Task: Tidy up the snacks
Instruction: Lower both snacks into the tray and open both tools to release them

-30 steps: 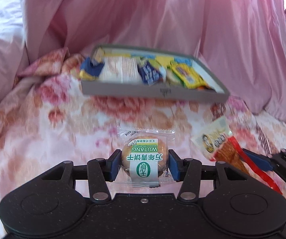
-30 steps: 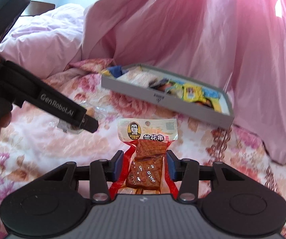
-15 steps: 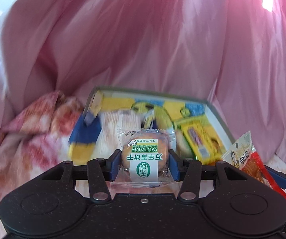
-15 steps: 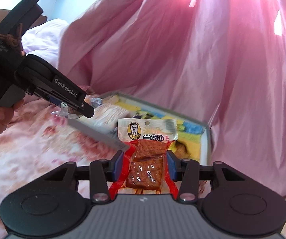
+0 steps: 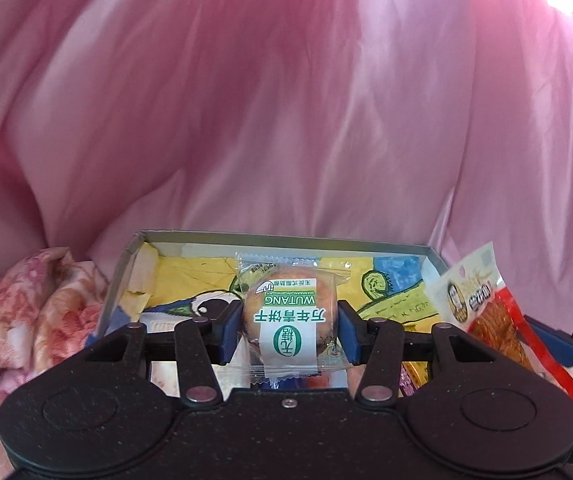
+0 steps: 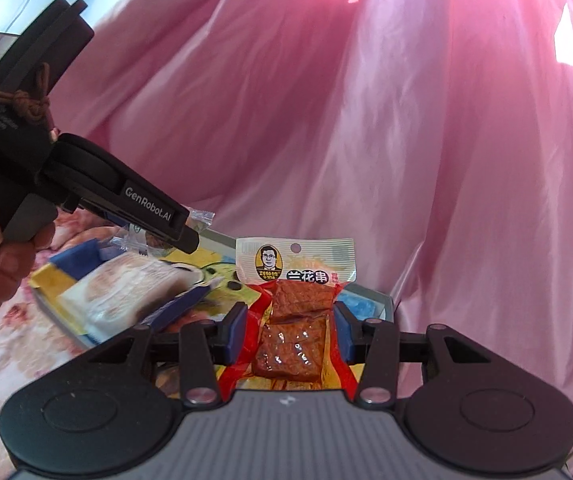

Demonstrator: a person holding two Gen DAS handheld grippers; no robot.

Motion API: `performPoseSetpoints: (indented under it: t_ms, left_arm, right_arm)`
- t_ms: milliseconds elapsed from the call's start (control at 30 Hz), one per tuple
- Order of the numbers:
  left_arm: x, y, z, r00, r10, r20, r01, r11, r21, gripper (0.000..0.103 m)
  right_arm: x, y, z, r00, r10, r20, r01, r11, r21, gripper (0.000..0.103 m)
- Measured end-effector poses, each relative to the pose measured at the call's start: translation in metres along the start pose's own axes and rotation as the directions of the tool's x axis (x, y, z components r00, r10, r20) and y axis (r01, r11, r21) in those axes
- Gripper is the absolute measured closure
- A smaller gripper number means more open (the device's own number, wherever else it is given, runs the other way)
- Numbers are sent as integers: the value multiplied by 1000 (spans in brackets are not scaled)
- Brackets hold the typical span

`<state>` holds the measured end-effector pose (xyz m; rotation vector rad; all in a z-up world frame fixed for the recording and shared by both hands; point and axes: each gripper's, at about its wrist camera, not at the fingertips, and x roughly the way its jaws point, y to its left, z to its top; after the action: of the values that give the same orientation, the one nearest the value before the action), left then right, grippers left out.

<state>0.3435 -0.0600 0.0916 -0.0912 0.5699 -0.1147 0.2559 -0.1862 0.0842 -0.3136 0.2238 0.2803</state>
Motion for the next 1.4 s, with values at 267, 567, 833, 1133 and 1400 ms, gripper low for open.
performPoseSetpoints:
  t_ms: [267, 567, 833, 1133, 1400]
  left_arm:
    - [30, -3, 3, 1000, -7, -30, 7, 1000, 11, 52]
    - [49, -4, 1, 998, -21, -52, 22, 1000, 12, 52]
    - [60, -2, -5, 995, -29, -91, 29, 1000, -3, 52]
    - [62, 3, -5, 994, -5, -107, 0, 999, -44, 42]
    - [51, 5, 1, 997, 1, -80, -7, 997, -75, 26]
  right_arm:
    - [36, -7, 5, 1000, 0, -26, 1, 1000, 30, 53]
    - [57, -7, -5, 997, 25, -76, -19, 996, 83, 53]
    - [65, -11, -13, 995, 37, -95, -24, 990, 141, 52]
    - [67, -13, -15, 994, 43, -102, -25, 984, 175, 46]
    - [70, -19, -19, 993, 48, -112, -19, 969, 246, 38]
